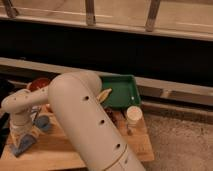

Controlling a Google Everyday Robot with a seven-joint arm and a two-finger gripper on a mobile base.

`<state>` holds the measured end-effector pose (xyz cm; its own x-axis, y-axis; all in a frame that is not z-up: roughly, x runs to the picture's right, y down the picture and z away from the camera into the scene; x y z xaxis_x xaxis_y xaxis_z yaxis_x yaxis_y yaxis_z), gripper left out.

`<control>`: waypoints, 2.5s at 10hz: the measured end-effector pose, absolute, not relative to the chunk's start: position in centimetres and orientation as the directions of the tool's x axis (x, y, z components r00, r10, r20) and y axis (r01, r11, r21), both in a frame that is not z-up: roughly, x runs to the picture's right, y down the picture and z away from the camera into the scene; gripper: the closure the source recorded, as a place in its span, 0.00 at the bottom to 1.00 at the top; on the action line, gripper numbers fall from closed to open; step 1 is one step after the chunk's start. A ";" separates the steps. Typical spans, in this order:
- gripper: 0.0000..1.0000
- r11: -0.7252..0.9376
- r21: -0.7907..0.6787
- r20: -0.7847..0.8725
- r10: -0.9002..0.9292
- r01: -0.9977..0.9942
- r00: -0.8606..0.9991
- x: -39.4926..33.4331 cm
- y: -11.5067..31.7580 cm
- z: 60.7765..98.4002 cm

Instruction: Place sponge in tray

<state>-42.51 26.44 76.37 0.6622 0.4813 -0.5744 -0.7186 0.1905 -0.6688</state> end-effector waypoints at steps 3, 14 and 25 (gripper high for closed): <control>0.95 0.191 -0.678 -0.568 0.477 -0.710 0.671 -42.7 26.6 76.2; 1.00 0.199 -0.658 -0.548 0.535 -0.726 0.643 -38.4 15.7 75.5; 1.00 0.042 -0.387 -0.676 0.666 -0.921 0.315 -19.8 2.9 78.4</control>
<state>-19.81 2.87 78.37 0.3150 0.6657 -0.6765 -0.9210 0.0422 -0.3874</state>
